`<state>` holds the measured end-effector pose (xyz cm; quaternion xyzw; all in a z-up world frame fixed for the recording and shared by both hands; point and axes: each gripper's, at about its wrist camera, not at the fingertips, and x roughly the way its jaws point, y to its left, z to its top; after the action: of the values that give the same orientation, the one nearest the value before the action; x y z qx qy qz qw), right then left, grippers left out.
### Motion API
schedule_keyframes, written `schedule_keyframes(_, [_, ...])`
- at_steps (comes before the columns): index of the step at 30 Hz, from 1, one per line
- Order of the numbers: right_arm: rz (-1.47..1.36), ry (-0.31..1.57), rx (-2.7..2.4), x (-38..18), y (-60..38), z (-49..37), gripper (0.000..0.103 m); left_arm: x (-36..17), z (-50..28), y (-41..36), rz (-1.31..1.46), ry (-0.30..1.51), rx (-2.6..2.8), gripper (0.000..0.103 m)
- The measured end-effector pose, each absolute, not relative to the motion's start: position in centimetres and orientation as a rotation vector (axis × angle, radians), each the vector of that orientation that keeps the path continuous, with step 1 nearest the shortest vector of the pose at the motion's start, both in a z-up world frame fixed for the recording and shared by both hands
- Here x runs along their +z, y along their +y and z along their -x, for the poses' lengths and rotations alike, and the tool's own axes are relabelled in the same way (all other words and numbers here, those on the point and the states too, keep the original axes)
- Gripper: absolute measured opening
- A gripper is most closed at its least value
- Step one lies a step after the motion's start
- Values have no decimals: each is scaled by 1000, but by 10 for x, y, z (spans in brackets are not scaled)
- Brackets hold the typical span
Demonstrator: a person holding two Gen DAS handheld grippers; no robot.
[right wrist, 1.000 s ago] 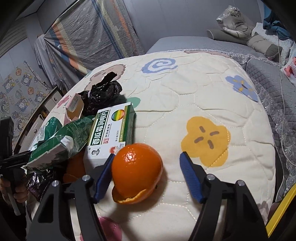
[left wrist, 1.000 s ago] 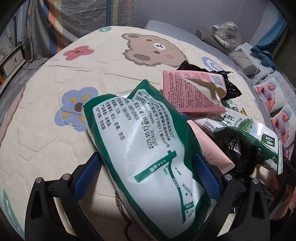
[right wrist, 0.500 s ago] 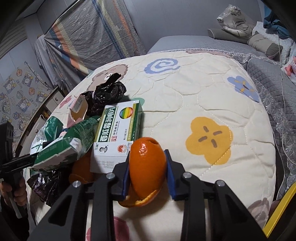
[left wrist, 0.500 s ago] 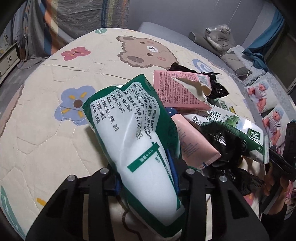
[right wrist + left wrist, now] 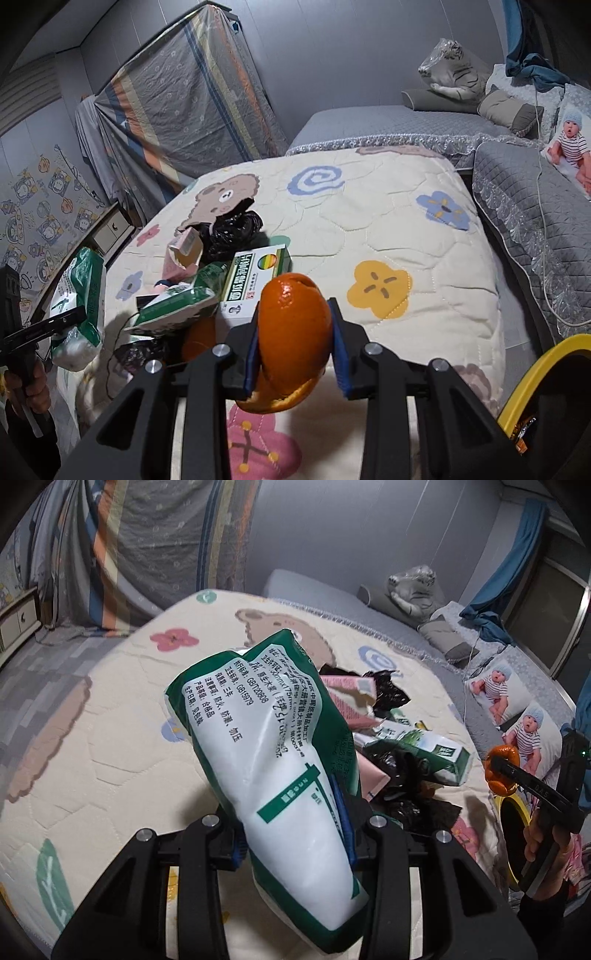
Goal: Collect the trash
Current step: 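Carry the bag and orange in both tools over the yellow bin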
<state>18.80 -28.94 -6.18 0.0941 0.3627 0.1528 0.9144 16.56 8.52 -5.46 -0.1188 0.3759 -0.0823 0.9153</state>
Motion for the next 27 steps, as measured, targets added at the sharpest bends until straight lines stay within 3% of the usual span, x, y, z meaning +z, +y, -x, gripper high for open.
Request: schedule_keyframes(27, [-266, 650, 172, -42, -354, -125, 30, -20, -168, -18, 118, 730, -378, 36])
